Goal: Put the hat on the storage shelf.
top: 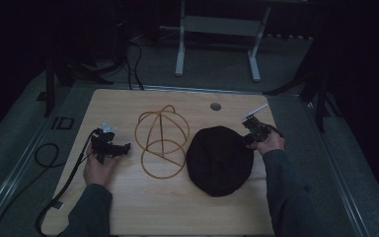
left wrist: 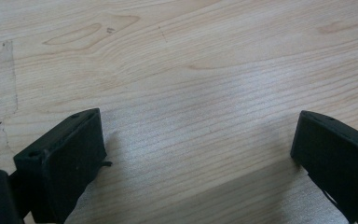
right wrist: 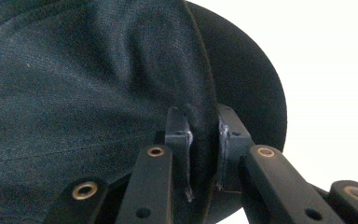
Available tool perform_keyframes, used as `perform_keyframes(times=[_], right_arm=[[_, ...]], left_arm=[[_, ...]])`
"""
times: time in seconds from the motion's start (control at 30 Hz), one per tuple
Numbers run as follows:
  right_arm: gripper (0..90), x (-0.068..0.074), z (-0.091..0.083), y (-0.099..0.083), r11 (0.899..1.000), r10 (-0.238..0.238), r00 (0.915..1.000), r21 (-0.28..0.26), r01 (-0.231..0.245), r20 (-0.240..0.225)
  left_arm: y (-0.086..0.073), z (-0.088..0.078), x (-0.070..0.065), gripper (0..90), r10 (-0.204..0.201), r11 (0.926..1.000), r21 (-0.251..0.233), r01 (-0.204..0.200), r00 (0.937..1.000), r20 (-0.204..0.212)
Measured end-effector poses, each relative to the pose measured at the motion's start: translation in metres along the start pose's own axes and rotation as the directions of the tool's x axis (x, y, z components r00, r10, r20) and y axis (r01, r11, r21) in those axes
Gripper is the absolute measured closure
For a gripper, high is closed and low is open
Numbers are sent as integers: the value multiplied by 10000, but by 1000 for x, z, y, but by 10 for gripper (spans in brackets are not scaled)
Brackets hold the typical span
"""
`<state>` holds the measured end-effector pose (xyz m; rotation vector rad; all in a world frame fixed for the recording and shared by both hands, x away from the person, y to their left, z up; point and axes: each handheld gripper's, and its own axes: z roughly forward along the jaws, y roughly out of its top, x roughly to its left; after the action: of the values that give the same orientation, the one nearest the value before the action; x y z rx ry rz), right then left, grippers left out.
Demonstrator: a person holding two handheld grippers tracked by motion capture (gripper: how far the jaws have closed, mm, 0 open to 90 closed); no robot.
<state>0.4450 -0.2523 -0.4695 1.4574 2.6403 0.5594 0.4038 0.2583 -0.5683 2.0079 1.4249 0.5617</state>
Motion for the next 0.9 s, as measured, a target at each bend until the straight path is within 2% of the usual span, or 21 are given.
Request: perform_keyframes(times=[0.4,0.7,0.9], right_arm=[[781,-1,-21,5,9989,-11,9984,-465,-16,-565],[779,-12,-38,8,9931,452,9921,-1019,-572,-1171],[779,-18,-50,9,9920,594,9911,-1039,-719,-1195]], left_arm=[[0,0,0,24,-4,10000,-3,4,10000,1],[0,0,0,24,-4,10000,-2,4,10000,2],[0,0,0,24,-4,10000,-3,4,10000,1]])
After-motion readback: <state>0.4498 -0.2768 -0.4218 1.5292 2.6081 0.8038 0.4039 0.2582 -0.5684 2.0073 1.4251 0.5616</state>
